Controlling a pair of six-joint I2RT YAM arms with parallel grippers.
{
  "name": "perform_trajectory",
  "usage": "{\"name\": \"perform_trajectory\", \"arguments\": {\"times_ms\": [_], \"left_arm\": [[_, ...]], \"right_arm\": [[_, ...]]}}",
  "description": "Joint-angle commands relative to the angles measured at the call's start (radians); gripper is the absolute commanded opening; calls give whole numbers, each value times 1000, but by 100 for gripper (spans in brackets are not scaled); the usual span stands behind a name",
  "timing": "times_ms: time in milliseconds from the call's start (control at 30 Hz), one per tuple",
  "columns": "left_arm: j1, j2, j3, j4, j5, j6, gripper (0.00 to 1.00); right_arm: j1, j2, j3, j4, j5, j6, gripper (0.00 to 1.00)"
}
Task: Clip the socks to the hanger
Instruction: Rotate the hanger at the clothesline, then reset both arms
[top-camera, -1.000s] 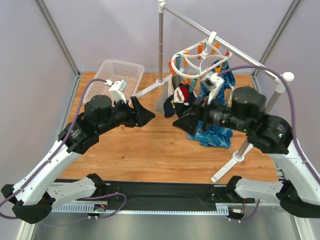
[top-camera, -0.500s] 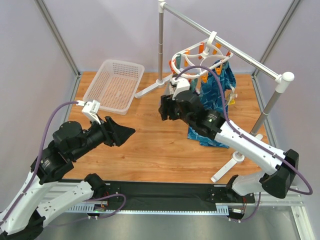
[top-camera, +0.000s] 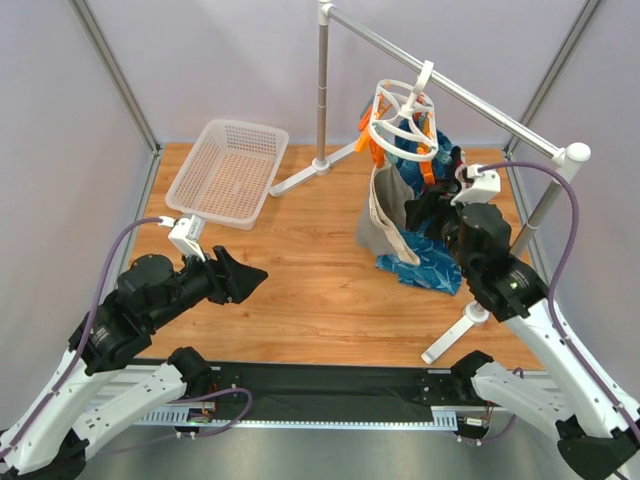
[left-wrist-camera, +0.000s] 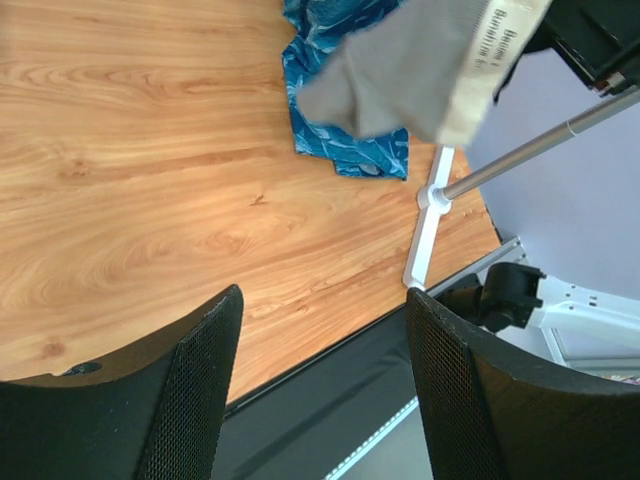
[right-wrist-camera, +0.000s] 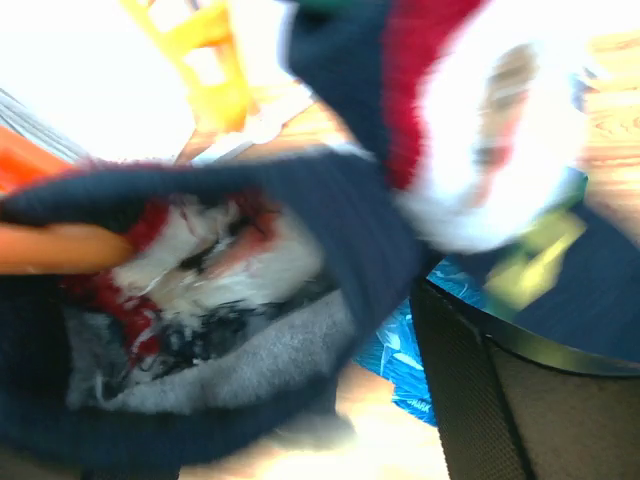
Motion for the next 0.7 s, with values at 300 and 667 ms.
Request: {"name": "perform_trajectory", "arguments": {"times_ms": [300,667], "left_arm": [[4,-105,-100,118,50,33,79],[2,-425,-570,647,224,-82,85]], "right_arm": [[-4,-362,-245,-69,-398,127,100],[-4,-830,-749,284,-535,354,100]]}}
